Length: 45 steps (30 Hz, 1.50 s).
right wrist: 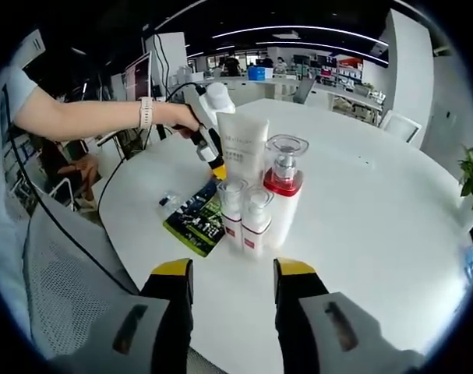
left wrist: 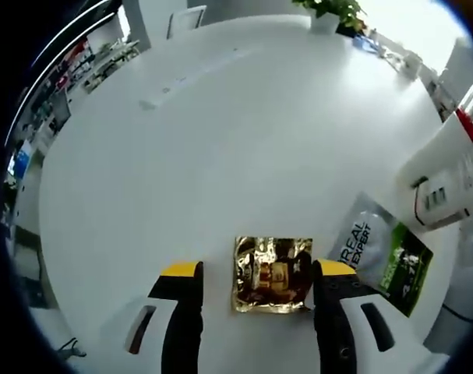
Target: Arrange the skincare products in the storage area until every visible bottle or jar stands upright without overlapping.
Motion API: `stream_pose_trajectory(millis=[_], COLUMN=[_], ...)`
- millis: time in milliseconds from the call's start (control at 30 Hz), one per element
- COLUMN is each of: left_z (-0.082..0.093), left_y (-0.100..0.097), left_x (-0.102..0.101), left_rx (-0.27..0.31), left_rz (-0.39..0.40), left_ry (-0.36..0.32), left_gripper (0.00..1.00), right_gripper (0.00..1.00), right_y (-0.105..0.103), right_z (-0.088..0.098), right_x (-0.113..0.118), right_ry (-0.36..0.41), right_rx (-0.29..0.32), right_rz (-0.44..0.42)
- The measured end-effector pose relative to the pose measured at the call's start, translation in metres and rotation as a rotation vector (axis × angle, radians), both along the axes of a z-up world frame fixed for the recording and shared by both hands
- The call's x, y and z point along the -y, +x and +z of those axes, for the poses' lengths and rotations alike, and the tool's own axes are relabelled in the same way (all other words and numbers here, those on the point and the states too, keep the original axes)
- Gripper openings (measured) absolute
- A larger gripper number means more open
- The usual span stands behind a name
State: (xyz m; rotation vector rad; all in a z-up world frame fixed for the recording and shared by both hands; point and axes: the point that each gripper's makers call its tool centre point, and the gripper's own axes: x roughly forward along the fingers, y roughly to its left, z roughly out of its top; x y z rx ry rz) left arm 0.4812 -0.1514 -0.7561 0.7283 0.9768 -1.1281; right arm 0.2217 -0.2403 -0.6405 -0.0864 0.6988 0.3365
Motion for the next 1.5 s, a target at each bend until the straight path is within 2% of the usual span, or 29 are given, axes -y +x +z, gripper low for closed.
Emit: stream_pose_trajectory(millis=[433, 700, 967, 1300, 1500], left_z=[0.004, 0.005, 0.008, 0.016, 0.017], left_y=[-0.004, -0.007, -0.009, -0.016, -0.018], left_x=[-0.010, -0.008, -0.010, -0.023, -0.029], left_rx=[-0.012, -0.018, -0.019, -0.009, -0.010], left_rz=[-0.003, -0.034, -0.044, -0.056, -0.094], left_ry=[0.033, 0.046, 0.054, 0.062, 0.074], left_gripper=[0.48, 0.37, 0.36, 0.36, 0.36], right_gripper=[0.41, 0.41, 0.42, 0.42, 0.43], right_y=[0.001, -0.002, -0.003, -0.003, -0.003], right_z=[-0.001, -0.001, -0.001, 0.002, 0.005], right_x=[0.002, 0.004, 0.006, 0.005, 0.003], right_ry=[-0.004, -0.005, -0.005, -0.005, -0.003], right_rx=[0.001, 0.001, 0.003, 0.010, 0.020], right_rz=[0.002, -0.009, -0.014, -0.016, -0.010])
